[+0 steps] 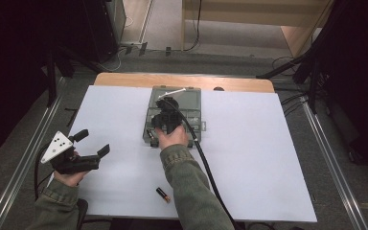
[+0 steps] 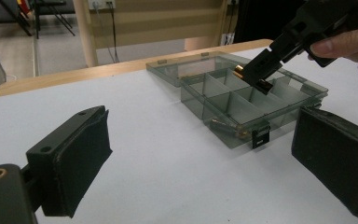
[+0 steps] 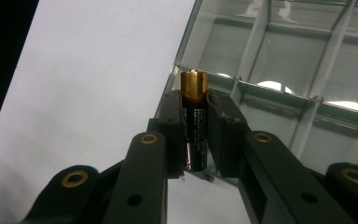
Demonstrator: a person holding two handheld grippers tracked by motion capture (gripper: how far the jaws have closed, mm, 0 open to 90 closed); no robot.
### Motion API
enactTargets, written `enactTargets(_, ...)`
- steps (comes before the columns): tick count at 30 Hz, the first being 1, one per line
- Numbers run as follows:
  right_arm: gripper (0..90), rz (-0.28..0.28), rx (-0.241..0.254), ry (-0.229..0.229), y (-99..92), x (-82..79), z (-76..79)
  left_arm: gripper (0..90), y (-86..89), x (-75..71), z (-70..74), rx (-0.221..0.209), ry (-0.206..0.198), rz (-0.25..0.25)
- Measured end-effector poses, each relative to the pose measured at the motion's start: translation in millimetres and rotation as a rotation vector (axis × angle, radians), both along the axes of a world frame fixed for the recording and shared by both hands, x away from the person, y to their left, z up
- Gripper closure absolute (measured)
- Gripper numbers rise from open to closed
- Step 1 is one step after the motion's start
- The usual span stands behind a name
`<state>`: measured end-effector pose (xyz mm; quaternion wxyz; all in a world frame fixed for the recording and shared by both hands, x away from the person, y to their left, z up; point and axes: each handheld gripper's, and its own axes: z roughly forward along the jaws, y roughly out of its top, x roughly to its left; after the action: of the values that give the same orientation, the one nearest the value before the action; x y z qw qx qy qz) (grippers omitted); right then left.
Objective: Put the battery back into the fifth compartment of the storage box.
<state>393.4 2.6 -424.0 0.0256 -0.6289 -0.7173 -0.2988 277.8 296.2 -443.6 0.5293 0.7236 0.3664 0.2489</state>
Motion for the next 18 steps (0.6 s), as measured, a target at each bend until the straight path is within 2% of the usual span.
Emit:
enactTargets(9,77.1,0.013,-0.033,0.020,10.4,5.1,-4.9,4.7,1.1,0.2,0.4,-0.004,-0.002,0.000)
enactTargets(18,74.7,0.005,-0.023,0.040,12.8,8.9,-9.2,4.7,0.7,0.0,0.3,-0.006,-0.003,-0.001)
